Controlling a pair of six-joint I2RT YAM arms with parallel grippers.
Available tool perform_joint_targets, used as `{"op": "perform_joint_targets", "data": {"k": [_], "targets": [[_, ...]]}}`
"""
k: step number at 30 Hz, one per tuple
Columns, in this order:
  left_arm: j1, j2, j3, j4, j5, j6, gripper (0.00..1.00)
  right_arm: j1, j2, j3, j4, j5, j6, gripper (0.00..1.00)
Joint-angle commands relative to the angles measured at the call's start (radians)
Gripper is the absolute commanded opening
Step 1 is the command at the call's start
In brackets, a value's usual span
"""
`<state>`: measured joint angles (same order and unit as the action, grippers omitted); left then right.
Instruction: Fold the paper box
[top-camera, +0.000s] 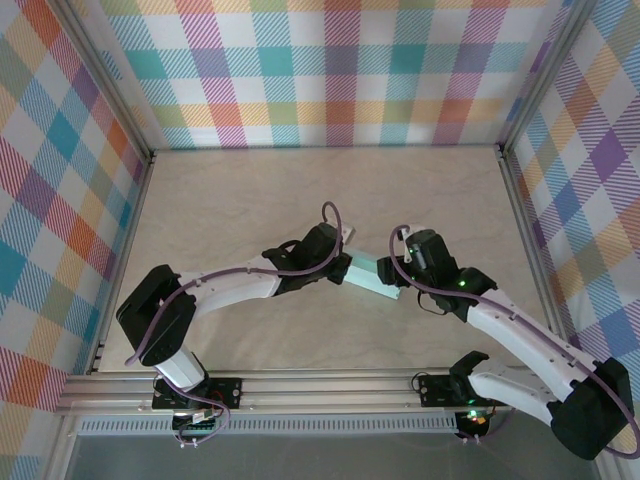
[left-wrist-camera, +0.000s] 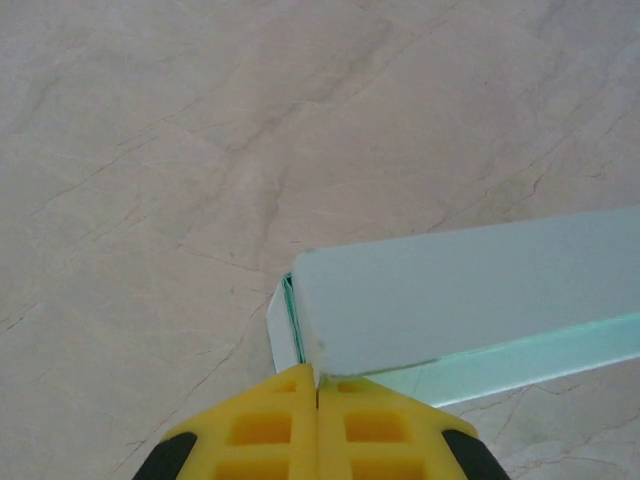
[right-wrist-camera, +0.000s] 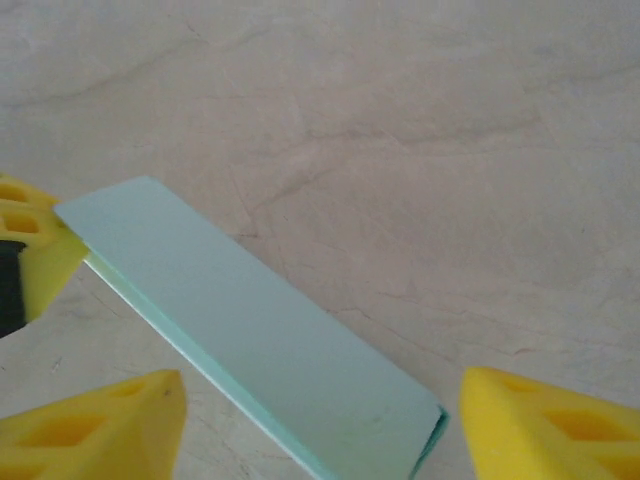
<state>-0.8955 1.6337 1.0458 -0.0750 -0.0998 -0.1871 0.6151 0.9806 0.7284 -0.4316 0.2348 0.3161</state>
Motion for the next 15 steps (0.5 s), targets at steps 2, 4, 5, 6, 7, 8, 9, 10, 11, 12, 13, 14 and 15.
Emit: {"op": "perform_joint_targets", "data": {"k": [2,4,5,6,7,8,9,10,11,12,13,14,15], "targets": [[-0.019,0.035,0.009,-0.073,-0.006,0.026,0.00,0.005,0.022,0.075,0.002,0.039,0.092,0.79],[-0.019,0.036,0.010,-0.075,-0.012,0.027,0.00,0.002,0.063,0.120,-0.036,0.051,0.142,0.80],[-0.020,0.037,0.010,-0.075,-0.013,0.028,0.00,0.001,0.083,0.135,-0.048,0.047,0.150,0.80],[-0.020,0.037,0.008,-0.073,-0.011,0.029,0.00,0.002,0.101,0.141,-0.052,0.041,0.155,0.79],[-0.021,0.037,0.008,-0.071,-0.012,0.030,0.00,0.002,0.117,0.138,-0.045,0.035,0.158,0.78],[-0.020,0.037,0.007,-0.070,-0.012,0.029,0.00,0.000,0.128,0.132,-0.043,0.034,0.165,0.77],[-0.021,0.037,0.006,-0.068,-0.012,0.030,0.00,-0.001,0.141,0.129,-0.046,0.030,0.175,0.75],[-0.020,0.037,0.006,-0.068,-0.014,0.029,0.00,-0.006,0.154,0.128,-0.055,0.023,0.191,0.72],[-0.021,0.037,0.005,-0.066,-0.013,0.029,0.00,-0.009,0.167,0.129,-0.068,0.019,0.205,0.70],[-0.021,0.035,0.000,-0.063,-0.012,0.029,0.00,-0.011,0.177,0.128,-0.079,0.017,0.221,0.67],[-0.020,0.034,-0.004,-0.056,-0.014,0.029,0.00,-0.014,0.183,0.124,-0.082,0.015,0.234,0.64],[-0.020,0.032,-0.007,-0.052,-0.012,0.030,0.00,-0.013,0.187,0.118,-0.080,0.012,0.240,0.63],[-0.021,0.034,-0.008,-0.051,-0.012,0.030,0.00,-0.012,0.191,0.109,-0.079,0.009,0.246,0.62]]}}
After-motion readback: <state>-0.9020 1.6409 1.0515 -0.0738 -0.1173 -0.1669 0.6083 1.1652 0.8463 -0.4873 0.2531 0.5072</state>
